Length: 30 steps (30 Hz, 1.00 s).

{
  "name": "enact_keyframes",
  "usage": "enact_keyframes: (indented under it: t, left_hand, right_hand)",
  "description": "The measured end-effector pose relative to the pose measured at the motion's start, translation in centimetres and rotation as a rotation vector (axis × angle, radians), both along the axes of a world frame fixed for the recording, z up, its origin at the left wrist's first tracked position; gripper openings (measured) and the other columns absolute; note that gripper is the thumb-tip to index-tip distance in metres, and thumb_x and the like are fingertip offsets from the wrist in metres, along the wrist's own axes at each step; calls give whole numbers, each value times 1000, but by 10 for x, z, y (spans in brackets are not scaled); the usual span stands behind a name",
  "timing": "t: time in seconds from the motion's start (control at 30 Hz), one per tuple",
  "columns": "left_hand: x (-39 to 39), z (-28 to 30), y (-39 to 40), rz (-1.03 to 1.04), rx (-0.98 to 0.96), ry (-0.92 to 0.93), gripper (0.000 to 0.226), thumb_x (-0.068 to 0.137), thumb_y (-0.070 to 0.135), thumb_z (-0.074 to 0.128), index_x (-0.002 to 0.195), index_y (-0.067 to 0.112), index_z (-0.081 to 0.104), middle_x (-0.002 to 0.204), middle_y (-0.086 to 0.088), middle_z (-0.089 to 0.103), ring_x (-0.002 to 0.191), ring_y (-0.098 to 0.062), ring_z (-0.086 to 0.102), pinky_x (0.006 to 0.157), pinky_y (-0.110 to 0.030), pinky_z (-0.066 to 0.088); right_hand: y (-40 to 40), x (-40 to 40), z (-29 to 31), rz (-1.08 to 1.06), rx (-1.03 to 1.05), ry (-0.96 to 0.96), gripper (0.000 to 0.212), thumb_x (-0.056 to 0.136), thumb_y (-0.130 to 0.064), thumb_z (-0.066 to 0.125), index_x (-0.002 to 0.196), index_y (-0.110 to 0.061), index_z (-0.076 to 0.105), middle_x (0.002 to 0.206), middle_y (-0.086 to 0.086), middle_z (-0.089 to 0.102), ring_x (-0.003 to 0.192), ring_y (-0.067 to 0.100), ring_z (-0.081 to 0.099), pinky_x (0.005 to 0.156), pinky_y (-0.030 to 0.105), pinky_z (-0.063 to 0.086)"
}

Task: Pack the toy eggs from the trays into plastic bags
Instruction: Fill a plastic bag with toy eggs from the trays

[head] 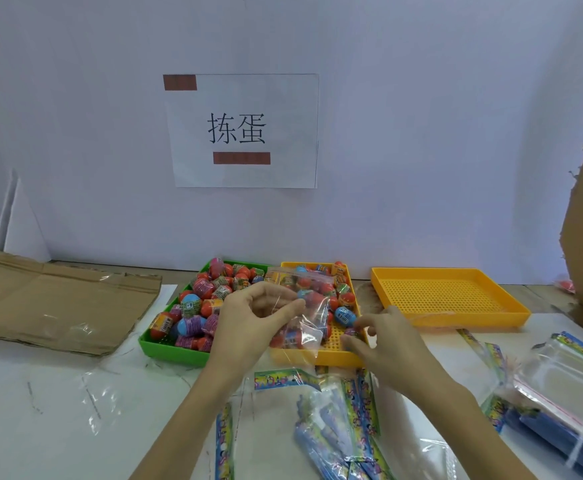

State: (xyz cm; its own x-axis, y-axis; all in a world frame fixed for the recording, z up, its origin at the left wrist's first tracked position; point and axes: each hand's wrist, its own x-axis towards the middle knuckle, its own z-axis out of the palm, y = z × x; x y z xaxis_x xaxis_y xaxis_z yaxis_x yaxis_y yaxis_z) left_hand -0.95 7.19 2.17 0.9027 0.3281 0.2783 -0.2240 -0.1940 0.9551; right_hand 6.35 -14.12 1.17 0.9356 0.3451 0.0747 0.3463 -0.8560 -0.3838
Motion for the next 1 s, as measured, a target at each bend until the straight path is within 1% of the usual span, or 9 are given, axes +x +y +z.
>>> enact_keyframes:
  t: [0.1,0.23,0.3,0.43,0.6,0.67,0.8,0.9,1.0]
  left_hand:
    - [0,1,0,-38,-76,36,28,79,26,88,102,15,78,87,-5,81,80,-17,78,67,-21,58]
    - [-1,1,-3,-49,-58,55,28,81,18,88,106,16,75,89,-2,81,79,-14,76,66,-20,57]
    - [-1,1,-4,-41,-16,57,33,80,22,90,108,16,74,89,0,81,76,-16,75,64,-25,58]
    - [-2,0,-6,-24,86,28,32,79,26,90,105,22,72,88,6,81,79,-17,77,67,-28,61]
    - [-2,0,-9,-58,189,3,32,80,30,89,107,28,73,92,11,80,85,-9,76,67,-30,61]
    - [-4,1,-12,-105,219,-33,34,79,33,88,109,32,73,93,11,79,87,-8,76,65,-24,59]
    - [-6,2,-16,-144,334,-135,36,79,36,86,112,31,72,94,17,78,91,-3,74,81,-12,54]
    - [-6,2,-15,-118,294,-152,35,80,34,86,112,31,73,94,14,78,92,-7,75,84,-17,55]
    - [-4,2,-13,-94,251,-132,33,80,31,88,111,28,76,93,11,78,91,-10,75,85,-23,58]
  right_hand:
    - [0,1,2,9,39,-4,35,92,-54,70,117,-30,67,123,3,54,119,17,52,90,30,44]
    - [-4,0,6,52,171,-68,32,90,-45,76,110,-31,54,107,-5,53,85,3,53,65,13,36]
    - [-4,1,6,65,246,-113,33,90,-39,78,108,-29,53,99,-6,58,77,2,56,59,12,39]
    - [0,-3,12,63,633,-265,32,88,-22,82,114,-21,65,100,-5,65,80,7,63,68,13,51]
    - [10,-18,23,245,1008,-275,34,88,-22,78,119,-23,65,112,-2,72,100,14,73,80,23,60]
    - [14,-25,24,343,1004,-302,35,89,-14,78,120,-22,64,116,1,70,104,16,73,83,25,60]
    - [15,-25,21,398,690,-509,33,92,-12,77,121,-23,68,116,-9,62,99,8,69,76,20,57]
    - [12,-23,20,402,641,-468,33,92,-13,77,121,-25,69,114,-13,59,88,5,69,69,11,51]
    - [10,-22,19,426,696,-337,35,92,-11,76,122,-28,69,116,-16,62,89,7,72,67,13,53]
